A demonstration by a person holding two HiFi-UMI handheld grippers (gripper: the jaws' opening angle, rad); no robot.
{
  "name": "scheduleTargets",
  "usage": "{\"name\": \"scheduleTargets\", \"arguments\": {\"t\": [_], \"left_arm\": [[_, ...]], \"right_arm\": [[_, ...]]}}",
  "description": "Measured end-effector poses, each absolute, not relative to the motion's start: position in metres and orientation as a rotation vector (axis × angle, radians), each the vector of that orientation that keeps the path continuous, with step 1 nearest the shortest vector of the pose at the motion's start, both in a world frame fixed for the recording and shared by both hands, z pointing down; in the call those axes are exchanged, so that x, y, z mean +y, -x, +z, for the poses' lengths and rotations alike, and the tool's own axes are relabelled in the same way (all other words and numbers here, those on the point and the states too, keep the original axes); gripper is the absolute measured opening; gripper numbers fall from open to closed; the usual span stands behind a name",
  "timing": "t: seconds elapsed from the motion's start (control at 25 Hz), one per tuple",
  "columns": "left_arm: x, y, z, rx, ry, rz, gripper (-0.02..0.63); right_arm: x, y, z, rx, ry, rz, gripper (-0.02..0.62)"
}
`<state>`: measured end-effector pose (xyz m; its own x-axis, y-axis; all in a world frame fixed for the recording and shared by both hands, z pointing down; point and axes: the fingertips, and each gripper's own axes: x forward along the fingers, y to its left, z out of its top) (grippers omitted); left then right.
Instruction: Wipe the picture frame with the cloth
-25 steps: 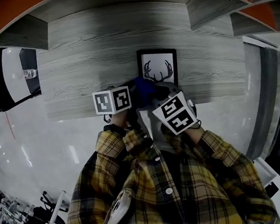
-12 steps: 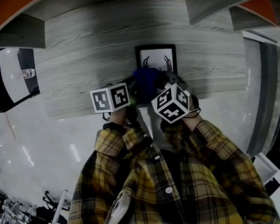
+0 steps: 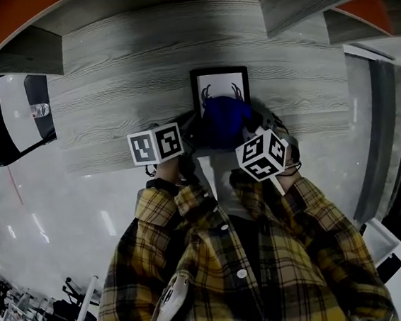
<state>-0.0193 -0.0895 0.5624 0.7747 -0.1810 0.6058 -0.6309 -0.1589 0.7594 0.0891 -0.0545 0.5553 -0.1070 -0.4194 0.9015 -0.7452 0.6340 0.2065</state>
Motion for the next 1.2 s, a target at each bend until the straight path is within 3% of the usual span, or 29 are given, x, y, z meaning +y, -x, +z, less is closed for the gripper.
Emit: {"name": "scheduleTargets", "arguments": {"t": [0.6,0.92,1.2], "left_arm": [[-0.091,0.018,0.564,-0.637,-1.72,0.447,0.063],[-0.096,0.026,0.538,-0.581,-1.772,0.323,0.063],[-0.116,0.013,0.454,-0.484,-1.989,0.164,0.063]], "right_arm": [[-0.022,-0.17,0.557,-1.56,-1.059,0.438,0.038],[-0.041,-0.131,0.478,-1.773,-1.178,0.377,0.038],[-0.067,-0.101,0.401,-2.065,-1.335,0.495,0.038]]}}
